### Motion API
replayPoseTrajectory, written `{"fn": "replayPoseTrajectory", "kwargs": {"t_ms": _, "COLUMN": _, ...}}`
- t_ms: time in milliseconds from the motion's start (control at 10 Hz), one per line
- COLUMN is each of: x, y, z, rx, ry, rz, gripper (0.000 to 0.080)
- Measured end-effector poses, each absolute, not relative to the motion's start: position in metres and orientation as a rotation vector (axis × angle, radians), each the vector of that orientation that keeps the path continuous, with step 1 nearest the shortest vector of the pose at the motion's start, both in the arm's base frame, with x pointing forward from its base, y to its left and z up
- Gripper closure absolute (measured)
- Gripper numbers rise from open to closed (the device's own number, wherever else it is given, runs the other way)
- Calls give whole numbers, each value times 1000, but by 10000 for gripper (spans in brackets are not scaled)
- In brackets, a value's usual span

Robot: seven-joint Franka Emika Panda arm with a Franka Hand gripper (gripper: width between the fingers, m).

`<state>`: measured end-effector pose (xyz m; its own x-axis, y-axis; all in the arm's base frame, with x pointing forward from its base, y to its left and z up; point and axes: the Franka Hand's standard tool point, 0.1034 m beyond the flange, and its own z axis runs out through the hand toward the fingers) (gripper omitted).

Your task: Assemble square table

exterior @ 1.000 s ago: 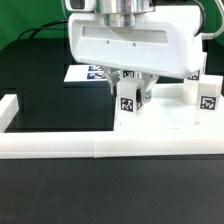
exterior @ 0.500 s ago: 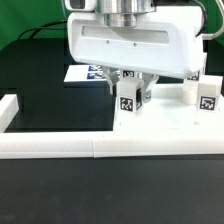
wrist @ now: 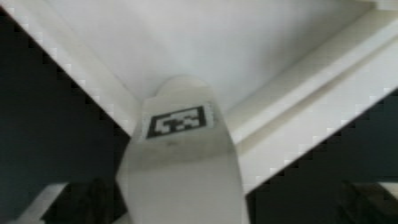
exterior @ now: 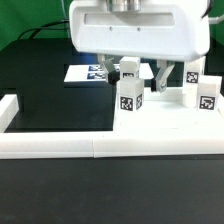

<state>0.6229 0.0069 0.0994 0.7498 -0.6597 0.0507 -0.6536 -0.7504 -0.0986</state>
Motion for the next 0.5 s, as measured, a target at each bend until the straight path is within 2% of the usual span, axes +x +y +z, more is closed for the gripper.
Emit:
{"fn": "replayPoseTrajectory", "kwargs": {"t_ms": 100, "x": 624, "y": 11, "z": 117, "rx": -2851, "ry": 1072, "rz": -112, "gripper": 151}}
{"fn": "replayPoseTrajectory", "kwargs": {"t_ms": 200, "x": 625, "y": 11, "z": 123, "rx": -2845, "ry": 1072, "rz": -119, "gripper": 151}}
{"fn": "replayPoseTrajectory", "kwargs": {"t_ms": 500, "x": 624, "y": 11, "z": 119, "rx": -2849, "ry": 1073, "rz": -115, "gripper": 151}}
